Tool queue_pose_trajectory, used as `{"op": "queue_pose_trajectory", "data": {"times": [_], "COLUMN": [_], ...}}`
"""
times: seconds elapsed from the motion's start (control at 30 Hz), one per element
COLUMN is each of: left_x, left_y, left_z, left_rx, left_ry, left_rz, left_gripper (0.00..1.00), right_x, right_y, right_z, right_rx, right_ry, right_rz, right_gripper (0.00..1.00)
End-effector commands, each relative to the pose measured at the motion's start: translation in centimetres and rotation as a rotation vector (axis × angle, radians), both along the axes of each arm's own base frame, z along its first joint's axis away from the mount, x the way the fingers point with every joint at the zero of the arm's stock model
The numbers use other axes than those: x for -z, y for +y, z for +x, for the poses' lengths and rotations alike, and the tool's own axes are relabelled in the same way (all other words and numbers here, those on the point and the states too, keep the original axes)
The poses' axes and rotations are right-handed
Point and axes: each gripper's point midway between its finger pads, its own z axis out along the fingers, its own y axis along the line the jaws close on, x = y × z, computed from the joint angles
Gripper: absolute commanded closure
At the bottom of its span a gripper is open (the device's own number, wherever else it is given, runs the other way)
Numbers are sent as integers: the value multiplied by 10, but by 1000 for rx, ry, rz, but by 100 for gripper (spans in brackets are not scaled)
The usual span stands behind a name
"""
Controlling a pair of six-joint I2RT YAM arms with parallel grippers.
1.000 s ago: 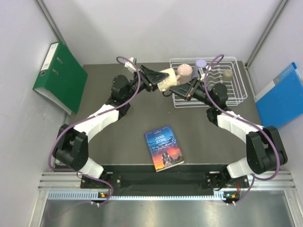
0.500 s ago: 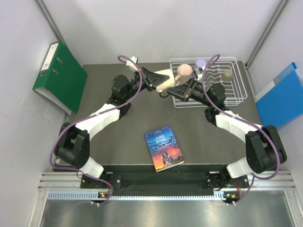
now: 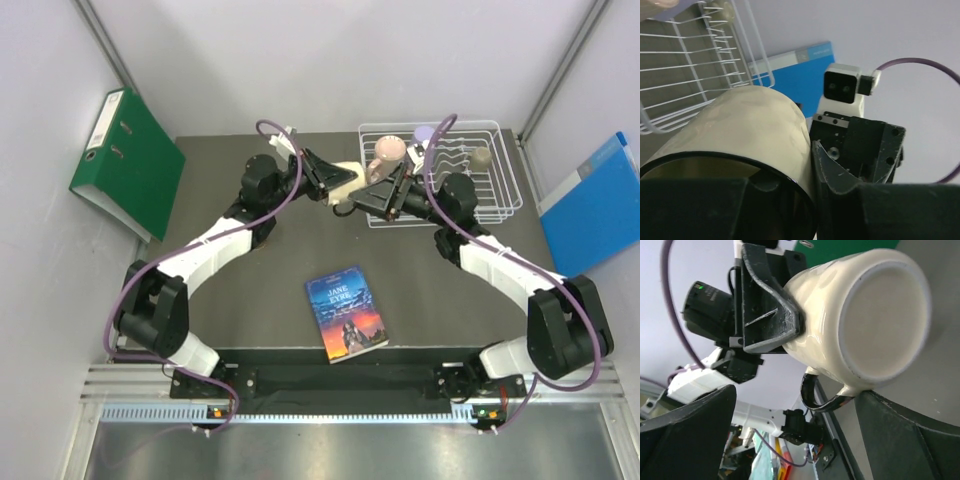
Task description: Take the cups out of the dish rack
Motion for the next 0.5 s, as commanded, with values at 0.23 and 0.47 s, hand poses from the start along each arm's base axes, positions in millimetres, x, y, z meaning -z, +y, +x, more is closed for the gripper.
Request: {"op": "queue_pose_trajectory", "data": {"times": [0.23,0.47], "left_x": [17,68], "left_y": [154,261], "left_z": [47,28], "left_rx": [-485,-782], "left_ry": [87,319], "left_rz": [579,1029], "left_gripper": [100,100], "right_x": [36,89], "right_y": [-56,-69], "right_z": [47,48], "right_rx": [347,375], "right_ry": [-33,92], "right_rz": [-654,-850], "right_gripper": [0,0]}}
